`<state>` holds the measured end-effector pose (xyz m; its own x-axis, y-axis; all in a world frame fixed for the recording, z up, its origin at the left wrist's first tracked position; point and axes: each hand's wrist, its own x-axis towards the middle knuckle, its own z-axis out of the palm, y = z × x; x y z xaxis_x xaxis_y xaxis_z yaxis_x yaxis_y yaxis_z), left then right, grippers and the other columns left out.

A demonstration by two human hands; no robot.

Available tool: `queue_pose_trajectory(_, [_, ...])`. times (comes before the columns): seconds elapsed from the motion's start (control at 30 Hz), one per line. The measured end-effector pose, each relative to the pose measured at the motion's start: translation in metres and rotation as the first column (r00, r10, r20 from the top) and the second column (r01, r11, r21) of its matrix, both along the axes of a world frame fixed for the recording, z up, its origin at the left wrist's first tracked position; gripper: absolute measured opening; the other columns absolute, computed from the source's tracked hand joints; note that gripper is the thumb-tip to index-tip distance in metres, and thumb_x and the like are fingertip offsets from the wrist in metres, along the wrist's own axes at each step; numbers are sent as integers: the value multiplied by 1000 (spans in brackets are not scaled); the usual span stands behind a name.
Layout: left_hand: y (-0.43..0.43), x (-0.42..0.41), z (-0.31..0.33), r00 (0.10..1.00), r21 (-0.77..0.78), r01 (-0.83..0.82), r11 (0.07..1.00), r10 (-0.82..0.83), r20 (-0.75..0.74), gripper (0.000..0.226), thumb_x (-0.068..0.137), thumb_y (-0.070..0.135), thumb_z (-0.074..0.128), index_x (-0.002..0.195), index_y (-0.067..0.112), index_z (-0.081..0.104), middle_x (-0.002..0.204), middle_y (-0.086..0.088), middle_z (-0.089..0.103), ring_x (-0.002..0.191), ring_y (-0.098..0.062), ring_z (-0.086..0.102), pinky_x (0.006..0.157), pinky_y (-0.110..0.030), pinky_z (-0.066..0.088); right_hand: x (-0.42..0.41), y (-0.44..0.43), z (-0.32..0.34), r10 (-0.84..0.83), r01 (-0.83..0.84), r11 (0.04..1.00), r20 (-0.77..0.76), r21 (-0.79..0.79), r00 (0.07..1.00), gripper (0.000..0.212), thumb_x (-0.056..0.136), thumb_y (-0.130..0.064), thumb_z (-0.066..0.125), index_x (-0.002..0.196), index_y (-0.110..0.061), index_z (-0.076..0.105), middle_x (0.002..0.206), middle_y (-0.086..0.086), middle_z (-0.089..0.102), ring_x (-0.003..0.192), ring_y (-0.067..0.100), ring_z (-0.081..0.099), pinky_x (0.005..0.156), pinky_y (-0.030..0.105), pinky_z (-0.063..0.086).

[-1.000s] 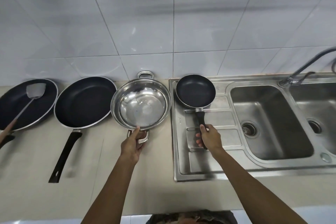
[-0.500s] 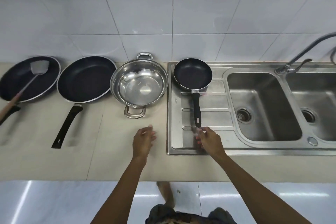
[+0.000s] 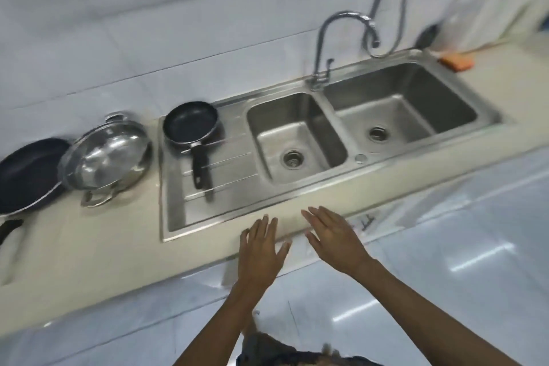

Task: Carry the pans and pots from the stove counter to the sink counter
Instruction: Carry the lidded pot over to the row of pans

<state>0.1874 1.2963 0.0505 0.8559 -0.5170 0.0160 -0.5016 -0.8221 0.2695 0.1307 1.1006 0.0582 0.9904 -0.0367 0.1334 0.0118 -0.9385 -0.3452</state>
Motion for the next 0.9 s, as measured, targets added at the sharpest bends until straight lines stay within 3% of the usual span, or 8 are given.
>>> queue_pose_trajectory(0.13, [-114,-37,13,975,0,218,976,-218,41,69,97,60,43,150,16,45,159,-10,40,147,-27,36,120,-48,26,-75,-95,16,-192,183,974,-62,-131,979,55,101,-44,46,148,-16,51,152,14,51,141,39,45,111,55,42])
queue_pose_trajectory(0.23, [-202,-57,25,914,8,396,918,-394,97,71,98,62,35,151,15,44,160,-11,37,149,-27,33,122,-49,24,-124,-169,33,-349,327,925,-89,-193,933,60,103,-52,33,154,-20,41,160,13,39,148,38,34,117,56,33])
queue_pose_trajectory(0.53, [-447,-104,58,743,-24,662,749,-653,146,75,98,66,31,150,14,44,159,-13,39,148,-29,34,121,-49,19,-226,-354,68,-674,629,729,-117,-270,730,65,103,-57,27,157,-22,35,161,11,38,149,37,30,118,58,30])
queue_pose_trajectory(0.9, [-764,-136,65,630,-28,776,630,-772,90,77,97,67,33,149,13,46,157,-13,41,147,-29,37,120,-49,18,-273,-620,81,-825,784,564,-143,-262,546,68,101,-55,23,154,-17,41,156,12,46,145,38,39,115,56,36])
